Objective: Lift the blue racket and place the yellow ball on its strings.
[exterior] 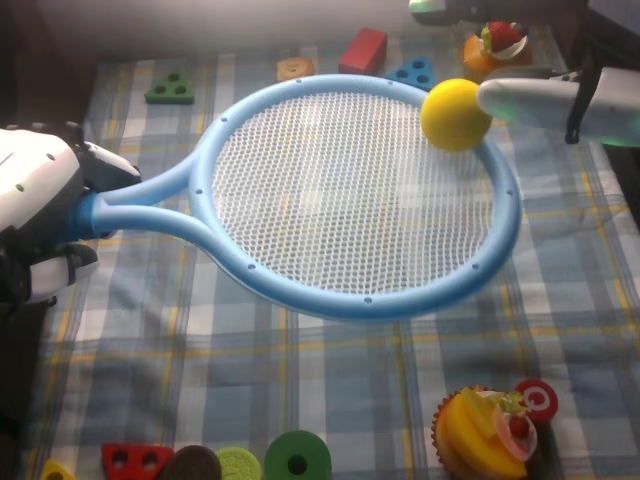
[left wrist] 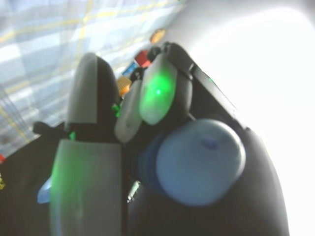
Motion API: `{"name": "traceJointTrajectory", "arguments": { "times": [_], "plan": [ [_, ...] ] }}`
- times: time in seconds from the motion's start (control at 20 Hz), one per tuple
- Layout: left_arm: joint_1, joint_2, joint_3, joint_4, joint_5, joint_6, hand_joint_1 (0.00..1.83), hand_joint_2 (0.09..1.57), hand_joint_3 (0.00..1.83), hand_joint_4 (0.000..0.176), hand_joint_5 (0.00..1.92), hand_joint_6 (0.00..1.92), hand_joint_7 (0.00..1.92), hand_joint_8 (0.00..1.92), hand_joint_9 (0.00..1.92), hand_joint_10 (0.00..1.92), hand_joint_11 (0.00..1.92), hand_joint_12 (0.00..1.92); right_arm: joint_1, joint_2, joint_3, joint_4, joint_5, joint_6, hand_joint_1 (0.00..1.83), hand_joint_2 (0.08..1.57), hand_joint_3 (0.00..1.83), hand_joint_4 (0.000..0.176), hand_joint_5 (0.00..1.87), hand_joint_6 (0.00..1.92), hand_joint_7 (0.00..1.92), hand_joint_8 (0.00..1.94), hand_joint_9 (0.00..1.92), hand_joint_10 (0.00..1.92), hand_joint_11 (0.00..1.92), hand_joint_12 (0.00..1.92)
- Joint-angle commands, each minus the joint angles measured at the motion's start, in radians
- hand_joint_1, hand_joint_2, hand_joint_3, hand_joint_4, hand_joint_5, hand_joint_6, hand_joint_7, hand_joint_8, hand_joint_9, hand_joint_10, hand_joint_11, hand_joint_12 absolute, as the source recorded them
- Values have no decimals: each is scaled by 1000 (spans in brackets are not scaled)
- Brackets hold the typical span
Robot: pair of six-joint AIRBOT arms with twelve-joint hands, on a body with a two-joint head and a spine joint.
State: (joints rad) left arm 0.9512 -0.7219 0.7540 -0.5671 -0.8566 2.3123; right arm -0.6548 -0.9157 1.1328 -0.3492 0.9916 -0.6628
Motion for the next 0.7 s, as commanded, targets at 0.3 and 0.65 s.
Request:
{"name": "traceJointTrajectory", "arguments": {
  "times": [0.3, 0.65],
  "plan": [
    [-20, -44, 36, -17, -41, 52, 1575, 1229, 0, 60, 784, 1921, 1259, 1921, 1530, 1921, 1071, 1891, -5, 13, -7, 55, 127, -6, 161, 1401, 2, 0, 612, 1, 624, 3, 670, 6, 290, 1011],
    [-23, -84, 80, -69, 19, 66, 1461, 1244, 0, 24, 617, 1921, 1039, 1921, 1298, 1921, 937, 1879, -16, 16, -9, 67, 134, -7, 206, 1392, 0, 0, 616, 0, 649, 1, 658, 3, 302, 940]
  ]
}}
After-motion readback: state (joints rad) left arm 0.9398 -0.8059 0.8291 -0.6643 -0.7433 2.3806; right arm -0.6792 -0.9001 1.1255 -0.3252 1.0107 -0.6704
